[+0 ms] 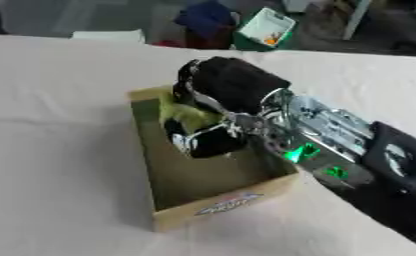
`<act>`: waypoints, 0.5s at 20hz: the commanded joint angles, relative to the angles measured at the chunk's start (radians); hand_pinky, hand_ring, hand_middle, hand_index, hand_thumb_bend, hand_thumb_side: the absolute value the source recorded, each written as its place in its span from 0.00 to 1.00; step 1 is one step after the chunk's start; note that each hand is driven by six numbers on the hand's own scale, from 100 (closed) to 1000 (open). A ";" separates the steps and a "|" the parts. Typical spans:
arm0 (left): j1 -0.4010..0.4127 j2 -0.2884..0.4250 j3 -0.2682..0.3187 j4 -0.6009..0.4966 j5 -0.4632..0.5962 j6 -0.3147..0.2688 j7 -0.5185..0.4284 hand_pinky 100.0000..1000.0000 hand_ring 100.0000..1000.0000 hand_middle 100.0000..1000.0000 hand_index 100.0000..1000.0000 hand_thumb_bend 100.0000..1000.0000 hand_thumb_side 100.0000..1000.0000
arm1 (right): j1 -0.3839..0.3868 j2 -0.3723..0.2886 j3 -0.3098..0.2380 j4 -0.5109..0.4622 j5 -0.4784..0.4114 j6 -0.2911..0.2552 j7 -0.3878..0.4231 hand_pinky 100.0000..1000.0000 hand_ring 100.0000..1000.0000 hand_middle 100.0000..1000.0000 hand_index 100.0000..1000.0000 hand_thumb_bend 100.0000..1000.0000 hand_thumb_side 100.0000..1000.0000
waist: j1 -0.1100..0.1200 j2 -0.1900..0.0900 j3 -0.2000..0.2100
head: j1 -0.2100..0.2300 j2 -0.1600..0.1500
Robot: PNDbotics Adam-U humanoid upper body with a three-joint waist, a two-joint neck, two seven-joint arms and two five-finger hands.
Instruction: Pick up objects on the table and place them in the box.
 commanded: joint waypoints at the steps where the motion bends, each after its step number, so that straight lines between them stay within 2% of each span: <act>1: -0.005 0.015 -0.005 -0.020 -0.001 0.002 -0.006 0.32 0.38 0.48 0.61 0.00 0.43 | -0.010 -0.009 0.002 -0.015 -0.017 0.007 0.034 0.56 0.57 0.57 0.61 0.00 0.45 | 0.005 -0.014 0.000 | -0.005 -0.001; 6: -0.005 0.015 -0.004 -0.020 -0.001 0.003 -0.006 0.32 0.38 0.48 0.61 0.00 0.43 | -0.008 -0.008 0.014 -0.013 -0.025 0.018 0.108 0.56 0.59 0.60 0.68 0.00 0.41 | 0.005 -0.014 0.002 | -0.005 0.000; 10: -0.006 0.015 -0.004 -0.020 0.000 0.004 -0.006 0.32 0.38 0.48 0.60 0.00 0.43 | -0.007 -0.011 0.017 -0.002 -0.015 0.016 0.193 0.59 0.66 0.67 0.78 0.00 0.47 | 0.004 -0.014 0.003 | -0.005 0.000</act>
